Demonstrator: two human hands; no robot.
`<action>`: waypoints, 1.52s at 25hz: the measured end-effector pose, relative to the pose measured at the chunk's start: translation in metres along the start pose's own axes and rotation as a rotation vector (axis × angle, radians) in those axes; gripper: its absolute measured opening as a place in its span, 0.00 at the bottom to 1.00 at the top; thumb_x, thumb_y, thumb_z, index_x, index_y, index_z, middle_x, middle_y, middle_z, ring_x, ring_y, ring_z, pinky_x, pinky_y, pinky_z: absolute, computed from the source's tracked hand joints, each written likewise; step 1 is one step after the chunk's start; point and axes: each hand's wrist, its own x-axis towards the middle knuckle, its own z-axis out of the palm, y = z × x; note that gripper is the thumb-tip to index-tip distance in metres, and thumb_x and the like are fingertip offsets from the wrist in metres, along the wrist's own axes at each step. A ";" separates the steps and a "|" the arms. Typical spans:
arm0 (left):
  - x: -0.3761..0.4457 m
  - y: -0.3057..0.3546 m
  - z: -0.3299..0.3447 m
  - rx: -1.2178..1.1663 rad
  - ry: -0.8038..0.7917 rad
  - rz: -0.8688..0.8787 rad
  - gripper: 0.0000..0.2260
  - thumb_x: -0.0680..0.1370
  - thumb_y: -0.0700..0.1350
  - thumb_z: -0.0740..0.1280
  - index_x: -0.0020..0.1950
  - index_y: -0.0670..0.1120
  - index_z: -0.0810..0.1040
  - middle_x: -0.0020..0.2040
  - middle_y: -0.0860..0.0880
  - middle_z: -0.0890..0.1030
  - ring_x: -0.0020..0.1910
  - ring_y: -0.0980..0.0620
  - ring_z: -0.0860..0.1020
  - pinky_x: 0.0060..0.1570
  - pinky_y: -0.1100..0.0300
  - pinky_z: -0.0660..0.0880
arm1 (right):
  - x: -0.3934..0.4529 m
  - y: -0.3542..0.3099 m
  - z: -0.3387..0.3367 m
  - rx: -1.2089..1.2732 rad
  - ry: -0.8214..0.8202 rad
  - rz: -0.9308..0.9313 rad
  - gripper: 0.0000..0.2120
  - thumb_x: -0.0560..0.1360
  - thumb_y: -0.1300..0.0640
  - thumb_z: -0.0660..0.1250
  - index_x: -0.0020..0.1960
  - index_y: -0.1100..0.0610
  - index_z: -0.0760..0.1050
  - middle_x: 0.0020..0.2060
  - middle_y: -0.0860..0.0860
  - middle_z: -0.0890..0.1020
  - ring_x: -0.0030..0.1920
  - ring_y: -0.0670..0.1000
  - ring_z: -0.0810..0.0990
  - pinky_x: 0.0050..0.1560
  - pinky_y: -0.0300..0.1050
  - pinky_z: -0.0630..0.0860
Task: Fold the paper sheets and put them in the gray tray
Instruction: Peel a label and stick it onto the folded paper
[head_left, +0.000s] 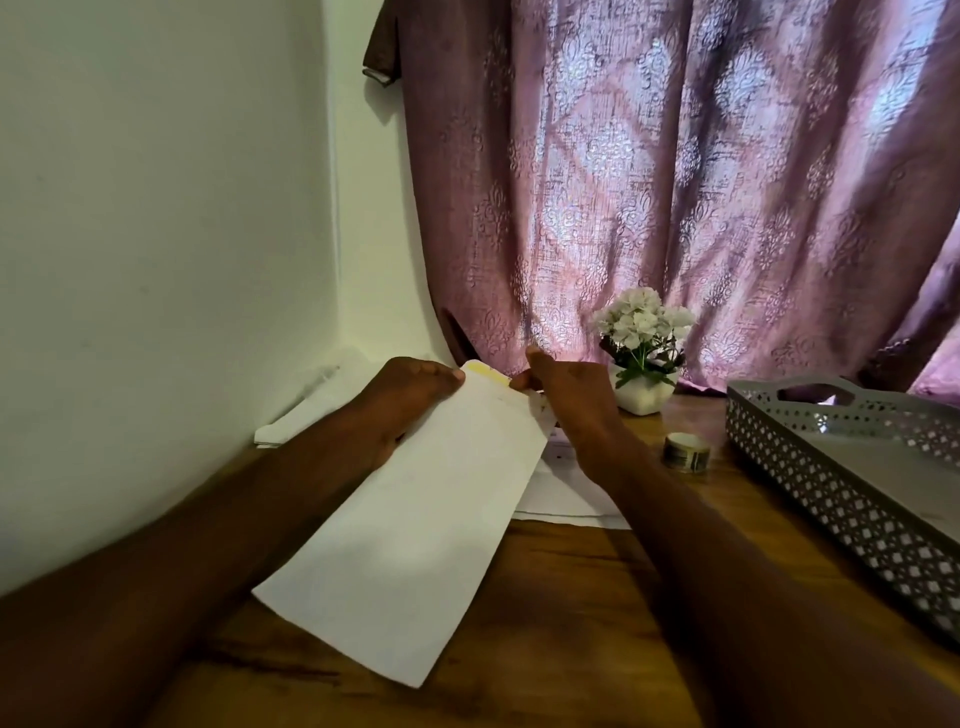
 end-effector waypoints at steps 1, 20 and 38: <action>0.000 0.000 0.000 0.003 0.000 0.003 0.05 0.80 0.46 0.72 0.50 0.46 0.86 0.43 0.48 0.87 0.37 0.55 0.85 0.37 0.65 0.79 | -0.001 -0.002 0.001 0.002 -0.016 0.026 0.21 0.79 0.42 0.66 0.34 0.50 0.87 0.39 0.53 0.88 0.41 0.53 0.83 0.40 0.44 0.76; 0.003 0.001 0.001 0.055 0.011 0.087 0.06 0.81 0.45 0.71 0.52 0.45 0.86 0.44 0.50 0.86 0.39 0.57 0.82 0.39 0.66 0.76 | -0.009 -0.014 0.003 -0.122 -0.049 0.042 0.26 0.79 0.36 0.65 0.46 0.58 0.86 0.47 0.58 0.87 0.51 0.59 0.84 0.59 0.55 0.79; 0.001 0.001 0.004 0.074 0.008 0.079 0.09 0.81 0.45 0.71 0.57 0.42 0.86 0.51 0.45 0.86 0.47 0.50 0.83 0.47 0.62 0.77 | -0.001 -0.019 -0.002 -0.077 -0.123 0.270 0.33 0.75 0.31 0.66 0.61 0.60 0.80 0.49 0.52 0.81 0.45 0.50 0.78 0.36 0.43 0.68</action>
